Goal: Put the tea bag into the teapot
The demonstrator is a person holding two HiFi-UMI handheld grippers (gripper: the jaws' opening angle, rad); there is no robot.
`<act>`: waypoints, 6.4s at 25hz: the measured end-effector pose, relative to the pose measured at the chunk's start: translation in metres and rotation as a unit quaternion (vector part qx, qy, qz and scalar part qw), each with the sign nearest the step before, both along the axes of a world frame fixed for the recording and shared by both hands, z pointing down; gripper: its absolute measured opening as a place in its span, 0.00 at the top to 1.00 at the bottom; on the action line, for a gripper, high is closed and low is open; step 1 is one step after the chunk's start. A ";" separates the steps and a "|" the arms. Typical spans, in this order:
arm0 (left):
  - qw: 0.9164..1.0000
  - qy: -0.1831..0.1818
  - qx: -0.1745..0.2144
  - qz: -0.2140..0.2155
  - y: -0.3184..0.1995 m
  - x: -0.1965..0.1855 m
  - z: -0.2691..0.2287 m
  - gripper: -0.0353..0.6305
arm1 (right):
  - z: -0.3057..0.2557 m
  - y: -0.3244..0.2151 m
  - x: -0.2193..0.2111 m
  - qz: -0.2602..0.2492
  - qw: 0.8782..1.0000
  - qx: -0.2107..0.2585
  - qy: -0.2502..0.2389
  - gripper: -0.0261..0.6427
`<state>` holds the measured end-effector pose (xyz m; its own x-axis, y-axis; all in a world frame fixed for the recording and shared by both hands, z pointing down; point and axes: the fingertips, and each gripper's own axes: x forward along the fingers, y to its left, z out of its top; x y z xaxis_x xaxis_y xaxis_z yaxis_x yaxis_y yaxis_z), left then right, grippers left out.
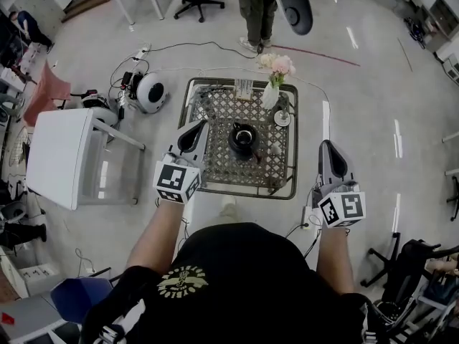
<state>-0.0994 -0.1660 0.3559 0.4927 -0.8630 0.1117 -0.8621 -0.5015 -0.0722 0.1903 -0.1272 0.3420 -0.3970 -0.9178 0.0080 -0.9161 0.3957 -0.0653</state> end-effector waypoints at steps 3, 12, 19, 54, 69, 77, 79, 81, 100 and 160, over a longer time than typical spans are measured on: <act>1.000 -0.002 -0.007 0.010 -0.015 -0.001 0.004 0.95 | 0.004 -0.012 -0.004 0.006 1.000 -0.005 -0.002 0.95; 0.999 0.000 -0.025 0.045 -0.062 -0.008 0.020 0.95 | 0.010 -0.044 -0.020 0.032 0.999 -0.024 0.011 0.95; 0.997 0.014 -0.042 0.068 -0.092 -0.018 0.037 0.95 | 0.012 -0.070 -0.027 0.054 0.997 -0.038 0.035 0.95; 0.985 -0.030 -0.167 0.008 -0.102 0.011 0.195 0.95 | 0.294 -0.117 -0.047 -0.085 0.940 -0.309 0.115 0.95; 0.977 -0.028 -0.207 -0.043 -0.079 -0.014 0.222 0.95 | 0.431 -0.111 -0.055 -0.147 0.884 -0.409 0.174 0.85; 0.972 -0.040 -0.225 -0.059 -0.062 -0.034 0.230 0.95 | 0.481 -0.104 -0.050 -0.148 0.856 -0.456 0.194 0.76; 0.970 -0.044 -0.230 -0.061 -0.058 -0.037 0.233 0.95 | 0.490 -0.105 -0.047 -0.145 0.853 -0.463 0.194 0.76; 0.969 -0.048 -0.233 -0.060 -0.054 -0.038 0.235 0.95 | 0.500 -0.105 -0.045 -0.145 0.849 -0.468 0.198 0.76; 0.980 -0.040 -0.193 -0.012 -0.064 -0.022 0.191 0.95 | 0.420 -0.106 -0.034 -0.113 0.882 -0.421 0.178 0.89; 0.986 0.015 -0.155 -0.060 -0.083 -0.080 0.133 0.95 | 0.136 -0.135 -0.121 -0.164 0.976 -0.133 0.058 0.89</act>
<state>-0.1798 -0.2488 0.4885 0.3958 -0.8423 0.3658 -0.9161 -0.3898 0.0936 0.0697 -0.2618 0.4777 -0.6512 -0.7008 0.2911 -0.7505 0.6517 -0.1097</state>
